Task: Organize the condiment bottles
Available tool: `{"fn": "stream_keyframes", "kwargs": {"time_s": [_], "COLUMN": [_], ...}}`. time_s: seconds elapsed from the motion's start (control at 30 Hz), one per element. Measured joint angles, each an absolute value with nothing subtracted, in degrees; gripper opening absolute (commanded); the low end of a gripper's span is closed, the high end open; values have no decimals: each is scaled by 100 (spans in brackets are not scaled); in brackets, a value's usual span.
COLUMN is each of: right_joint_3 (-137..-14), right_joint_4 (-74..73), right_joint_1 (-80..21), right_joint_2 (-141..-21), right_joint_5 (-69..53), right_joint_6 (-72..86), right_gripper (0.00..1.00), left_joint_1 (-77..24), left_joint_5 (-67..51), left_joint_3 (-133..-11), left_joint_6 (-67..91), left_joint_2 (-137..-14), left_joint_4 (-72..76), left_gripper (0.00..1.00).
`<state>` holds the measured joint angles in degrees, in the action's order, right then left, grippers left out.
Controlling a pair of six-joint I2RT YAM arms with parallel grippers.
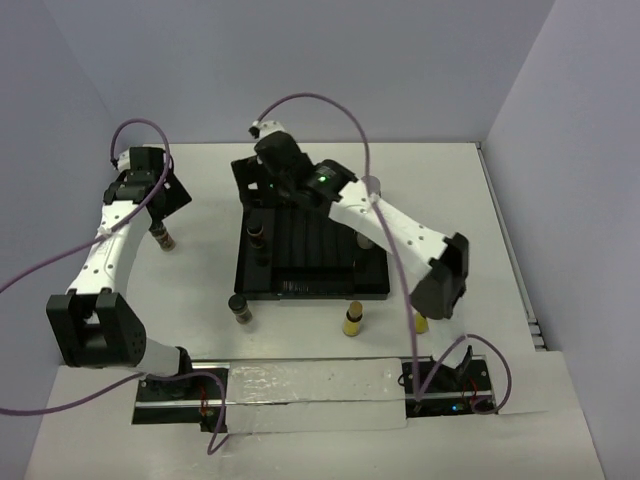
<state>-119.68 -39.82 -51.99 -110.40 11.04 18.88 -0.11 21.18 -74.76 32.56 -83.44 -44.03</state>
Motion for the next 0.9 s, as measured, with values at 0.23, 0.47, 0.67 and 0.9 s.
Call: {"fn": "stream_keyframes", "kwargs": {"time_s": [0.23,0.47,0.67,0.9], "right_joint_3": [-11745,-11440,-11242,-11161], "right_joint_4": [-3609,-3690,-3715,-3685], "right_joint_1": [-5199,-5222,-5238,-5238], "right_joint_2": [-10123,-10159,-10156,-10095], "right_joint_5": [1116,1046,1023,956], "right_joint_6": [1852,1857,1857,1857], "right_gripper": [100,100,100,100], "left_joint_1": [365,916,911,936], "left_joint_5": [2009,1752,1572,1577], "left_joint_3": [-7487,-7485,-7485,-7477], "left_joint_6": [3433,3551,3569,3689], "left_joint_2": [-8830,-9020,-9288,-9580], "left_joint_4": [-4362,-4123,-3957,-3894], "left_gripper": [99,98,80,70]}}
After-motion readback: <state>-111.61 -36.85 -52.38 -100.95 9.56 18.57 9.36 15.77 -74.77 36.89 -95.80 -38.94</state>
